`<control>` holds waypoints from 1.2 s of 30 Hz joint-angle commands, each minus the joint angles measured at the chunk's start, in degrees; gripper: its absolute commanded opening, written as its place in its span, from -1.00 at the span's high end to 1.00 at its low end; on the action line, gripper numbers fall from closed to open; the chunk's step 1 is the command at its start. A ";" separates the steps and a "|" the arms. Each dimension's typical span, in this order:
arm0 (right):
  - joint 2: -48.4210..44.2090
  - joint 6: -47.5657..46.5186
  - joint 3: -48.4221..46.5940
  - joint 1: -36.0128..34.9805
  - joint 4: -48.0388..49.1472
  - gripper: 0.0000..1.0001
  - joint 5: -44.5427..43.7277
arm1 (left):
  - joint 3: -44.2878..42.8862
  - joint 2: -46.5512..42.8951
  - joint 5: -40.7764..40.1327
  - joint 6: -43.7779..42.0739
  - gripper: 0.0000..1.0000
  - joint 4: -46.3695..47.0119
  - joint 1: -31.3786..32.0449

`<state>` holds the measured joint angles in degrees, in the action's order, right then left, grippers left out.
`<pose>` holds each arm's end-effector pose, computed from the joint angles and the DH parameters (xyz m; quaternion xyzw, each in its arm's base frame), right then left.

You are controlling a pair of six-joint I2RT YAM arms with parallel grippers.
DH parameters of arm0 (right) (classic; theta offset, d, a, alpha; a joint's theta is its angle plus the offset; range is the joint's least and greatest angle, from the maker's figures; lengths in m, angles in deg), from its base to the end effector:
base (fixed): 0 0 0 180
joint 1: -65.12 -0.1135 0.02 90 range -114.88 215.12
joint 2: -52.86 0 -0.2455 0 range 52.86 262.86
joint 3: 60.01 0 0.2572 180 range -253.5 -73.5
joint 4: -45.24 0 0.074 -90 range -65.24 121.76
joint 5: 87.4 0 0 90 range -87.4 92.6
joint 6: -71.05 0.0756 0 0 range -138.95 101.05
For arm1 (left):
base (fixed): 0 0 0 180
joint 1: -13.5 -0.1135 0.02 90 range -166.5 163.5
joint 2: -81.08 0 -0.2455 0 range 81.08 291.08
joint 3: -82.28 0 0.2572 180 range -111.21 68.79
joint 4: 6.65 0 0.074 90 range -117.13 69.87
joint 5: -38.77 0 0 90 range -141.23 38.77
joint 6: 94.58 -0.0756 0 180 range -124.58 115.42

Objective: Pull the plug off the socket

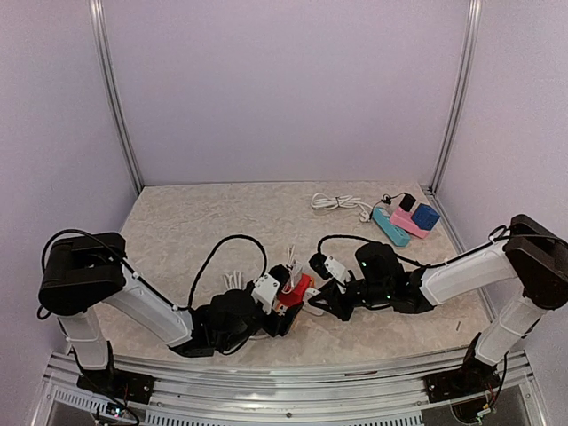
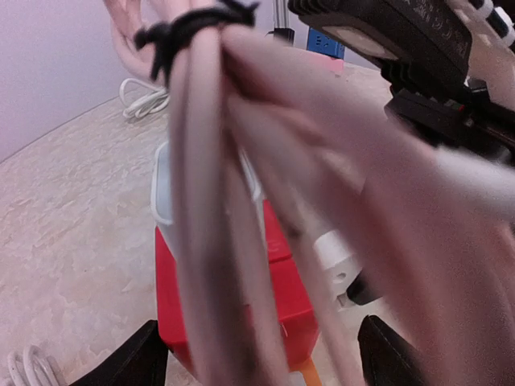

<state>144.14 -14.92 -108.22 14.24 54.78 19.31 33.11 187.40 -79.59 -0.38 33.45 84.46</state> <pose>0.1948 0.2739 0.1024 -0.4096 0.7725 0.3294 0.3563 0.1523 -0.3313 0.0918 0.3073 0.7311 -0.1954 0.5769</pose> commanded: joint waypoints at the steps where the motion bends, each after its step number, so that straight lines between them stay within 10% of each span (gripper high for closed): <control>1: 1.35 0.31 -0.11 -0.54 -1.34 1.00 1.82 | -3.74 2.69 -2.82 -1.79 -0.63 0.85 0.32; 18: -0.13 -0.19 0.27 -0.57 -2.76 1.00 1.56 | -4.18 5.64 -4.64 0.45 -0.03 0.68 -1.17; 36: -4.60 -3.38 2.10 -0.60 -10.79 1.00 -0.08 | -2.44 5.86 -8.26 2.34 0.15 -1.95 -0.75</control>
<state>141.13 -17.89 -108.09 14.22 49.56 19.48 29.46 191.40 -82.58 1.61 35.53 84.35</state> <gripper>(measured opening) 0.150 0.618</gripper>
